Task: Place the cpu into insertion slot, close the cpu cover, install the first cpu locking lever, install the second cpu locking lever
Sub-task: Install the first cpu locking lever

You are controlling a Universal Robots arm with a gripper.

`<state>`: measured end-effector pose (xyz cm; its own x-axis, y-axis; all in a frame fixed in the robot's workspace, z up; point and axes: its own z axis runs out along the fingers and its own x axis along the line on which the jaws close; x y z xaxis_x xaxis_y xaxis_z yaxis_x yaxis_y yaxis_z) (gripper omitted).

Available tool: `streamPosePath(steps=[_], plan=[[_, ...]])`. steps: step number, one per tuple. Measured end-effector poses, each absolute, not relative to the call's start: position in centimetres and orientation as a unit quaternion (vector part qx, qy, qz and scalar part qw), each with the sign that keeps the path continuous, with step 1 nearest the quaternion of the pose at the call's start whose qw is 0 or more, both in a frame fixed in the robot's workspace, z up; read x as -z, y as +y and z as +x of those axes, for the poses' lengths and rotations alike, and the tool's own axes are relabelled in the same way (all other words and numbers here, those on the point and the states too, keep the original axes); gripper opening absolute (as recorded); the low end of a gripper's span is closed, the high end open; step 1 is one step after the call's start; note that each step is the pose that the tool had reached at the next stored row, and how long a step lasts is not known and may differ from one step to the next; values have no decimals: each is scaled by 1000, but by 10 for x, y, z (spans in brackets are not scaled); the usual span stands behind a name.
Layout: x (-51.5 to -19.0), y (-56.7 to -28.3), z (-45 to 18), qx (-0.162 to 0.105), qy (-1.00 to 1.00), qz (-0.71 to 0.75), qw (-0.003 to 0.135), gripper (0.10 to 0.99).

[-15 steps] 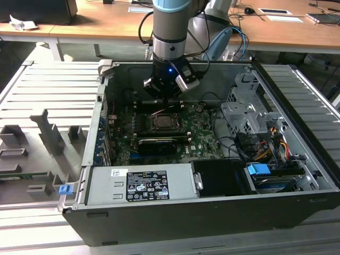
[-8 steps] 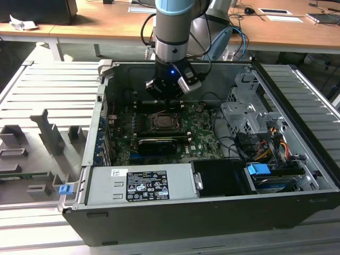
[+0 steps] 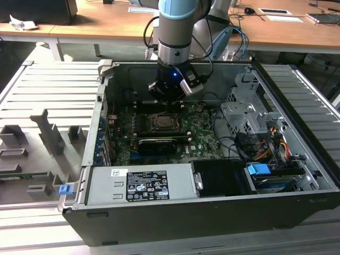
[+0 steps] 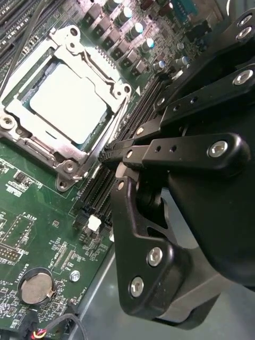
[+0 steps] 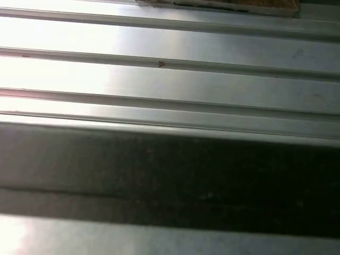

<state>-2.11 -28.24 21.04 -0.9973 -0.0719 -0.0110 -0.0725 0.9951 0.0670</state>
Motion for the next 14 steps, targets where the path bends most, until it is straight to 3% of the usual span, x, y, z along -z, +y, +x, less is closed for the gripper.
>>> streamPosePath(steps=[14], plan=[[-204,-282,-19,-32,999,-36,4,106]])
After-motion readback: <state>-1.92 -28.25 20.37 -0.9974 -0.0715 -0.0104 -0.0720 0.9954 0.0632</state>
